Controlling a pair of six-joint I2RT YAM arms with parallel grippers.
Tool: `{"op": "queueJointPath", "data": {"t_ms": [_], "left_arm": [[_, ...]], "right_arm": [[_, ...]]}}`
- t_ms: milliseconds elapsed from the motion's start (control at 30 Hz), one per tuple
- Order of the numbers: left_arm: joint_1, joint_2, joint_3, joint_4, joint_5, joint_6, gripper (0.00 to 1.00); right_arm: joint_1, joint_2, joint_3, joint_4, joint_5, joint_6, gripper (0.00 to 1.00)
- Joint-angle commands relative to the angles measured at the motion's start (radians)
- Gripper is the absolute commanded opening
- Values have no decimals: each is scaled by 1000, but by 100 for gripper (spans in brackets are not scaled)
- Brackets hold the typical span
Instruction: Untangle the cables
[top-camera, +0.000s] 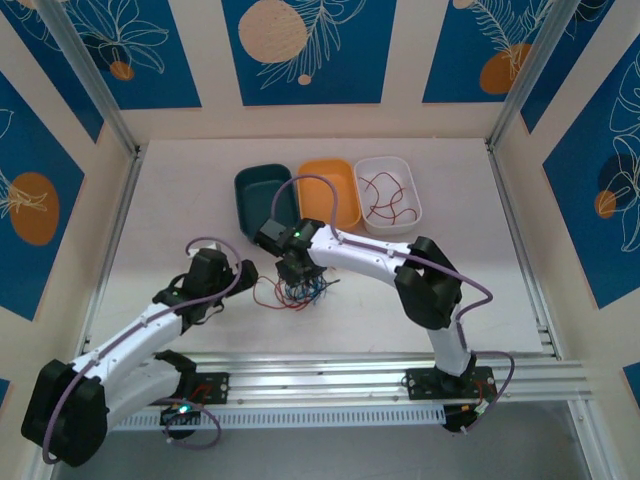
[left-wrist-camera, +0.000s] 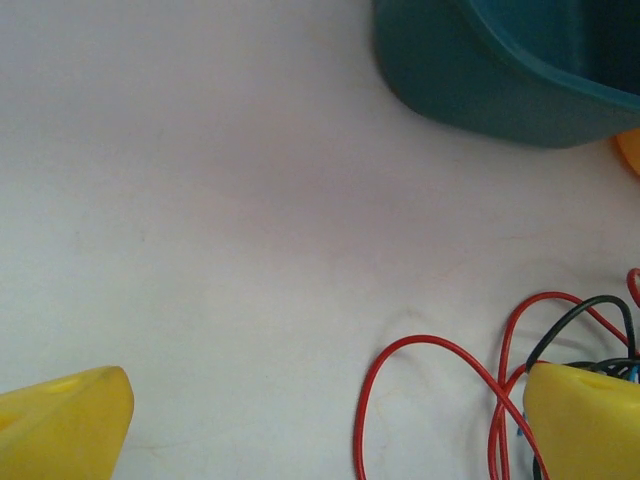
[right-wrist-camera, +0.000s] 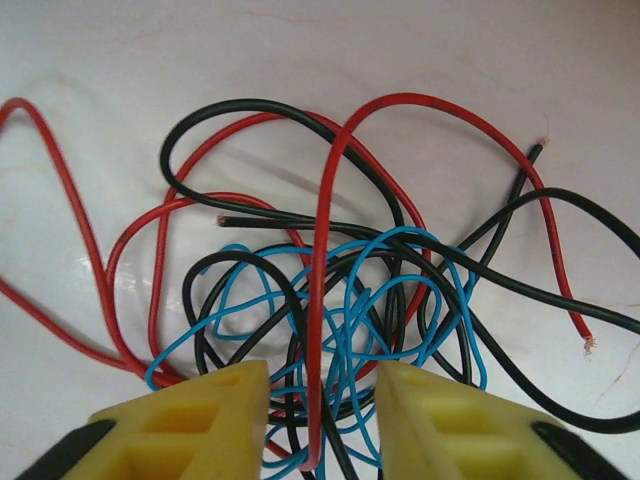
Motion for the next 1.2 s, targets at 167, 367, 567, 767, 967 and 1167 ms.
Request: {"op": "queueJointPath", "data": {"t_ms": [167,367,567,767,967,1167], "left_arm": [[20,-9,-12,-1,30,1,100],[21,-8,-17,1,44,3,100],[23,-6,-18,18,66,14,100],[23,1,-7,45,126,59,100],[24,0,3,112,207,97,100],[21,14,14,174,281,96,100]], "right_arm": [[-8,23,28,9,-41,6,20],[-9,34,44,16,-61,3,17],[-6,-2,62,2,-54,1,0],[-11,-131,40,22,-54,-4,0],[-16,-257,-9,77,-82,-18,0],[-52,-323,-75,131,-165,2,2]]}}
